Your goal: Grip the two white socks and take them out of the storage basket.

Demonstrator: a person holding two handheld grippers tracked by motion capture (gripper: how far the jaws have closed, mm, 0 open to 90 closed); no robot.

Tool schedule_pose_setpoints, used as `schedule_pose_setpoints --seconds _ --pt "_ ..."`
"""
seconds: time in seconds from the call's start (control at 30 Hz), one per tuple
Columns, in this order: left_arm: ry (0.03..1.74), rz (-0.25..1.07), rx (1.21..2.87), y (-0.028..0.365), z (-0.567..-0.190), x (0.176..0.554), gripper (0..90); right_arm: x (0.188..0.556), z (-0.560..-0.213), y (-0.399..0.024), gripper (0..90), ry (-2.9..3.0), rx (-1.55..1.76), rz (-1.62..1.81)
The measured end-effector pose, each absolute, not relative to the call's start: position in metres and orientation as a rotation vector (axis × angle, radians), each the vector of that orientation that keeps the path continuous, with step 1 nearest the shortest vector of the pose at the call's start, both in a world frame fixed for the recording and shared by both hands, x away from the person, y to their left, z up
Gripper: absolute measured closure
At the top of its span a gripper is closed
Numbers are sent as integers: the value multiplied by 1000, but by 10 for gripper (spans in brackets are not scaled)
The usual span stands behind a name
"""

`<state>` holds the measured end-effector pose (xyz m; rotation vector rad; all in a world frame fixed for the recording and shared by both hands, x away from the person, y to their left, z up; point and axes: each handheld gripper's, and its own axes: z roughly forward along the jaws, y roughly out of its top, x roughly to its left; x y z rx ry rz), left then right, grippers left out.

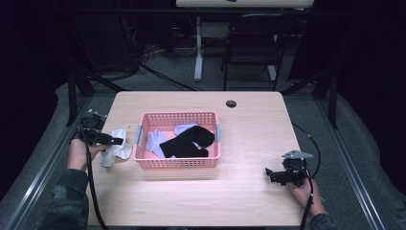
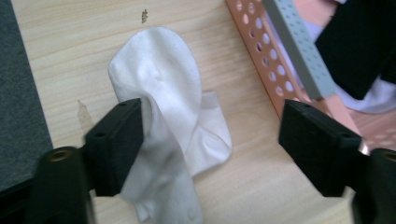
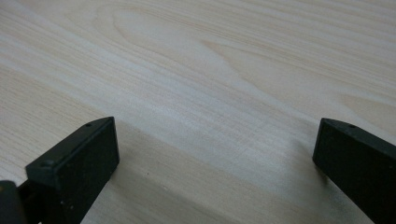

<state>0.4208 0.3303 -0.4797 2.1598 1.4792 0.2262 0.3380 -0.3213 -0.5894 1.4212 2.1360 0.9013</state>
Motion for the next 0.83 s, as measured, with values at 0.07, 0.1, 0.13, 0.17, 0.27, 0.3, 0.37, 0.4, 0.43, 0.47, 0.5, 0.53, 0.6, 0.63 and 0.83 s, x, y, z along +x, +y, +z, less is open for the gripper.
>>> schedule_pose_setpoints --seconds 0.07,0.1,0.13,0.17,0.27,0.3,0.37,0.4,0.43,0.47,0.5,0.53,0.6,0.63,0.83 --pt "1461 253 2150 330 -477 410 151 338 -589 -321 0 2135 1421 898" --pt "1454 265 2148 330 -475 405 148 338 -589 -321 0 2135 1421 898" --pt "1449 275 2150 330 -474 400 138 338 -589 -321 0 2135 1421 902" --pt "1450 290 2147 330 -474 396 118 338 -589 -321 0 2136 1421 902" --pt "1445 321 2125 330 -473 382 66 338 -589 -321 0 2135 1421 902" --pt "1441 328 2122 331 -474 378 57 338 -589 -321 0 2135 1421 898" --pt "1448 330 2109 332 -477 371 29 338 -589 -321 0 2135 1421 902" --pt "1447 334 2110 333 -479 367 23 338 -589 -321 0 2135 1421 898" --pt "1451 335 2106 334 -482 364 19 338 -589 -321 0 2135 1422 902" --pt "1453 334 2104 334 -485 361 13 338 -589 -321 0 2134 1421 898" --pt "1448 330 2108 335 -487 359 5 338 -589 -321 0 2135 1421 902" --pt "1446 326 2100 336 -490 356 1 338 -589 -321 0 2135 1421 902" --pt "1447 323 2080 337 -495 351 1 338 -589 -321 0 2135 1421 902" --pt "1441 333 2081 338 -497 349 1 338 -589 -321 0 2135 1421 898" --pt "1447 344 2072 343 -500 348 0 338 -589 -321 0 2135 1422 903"
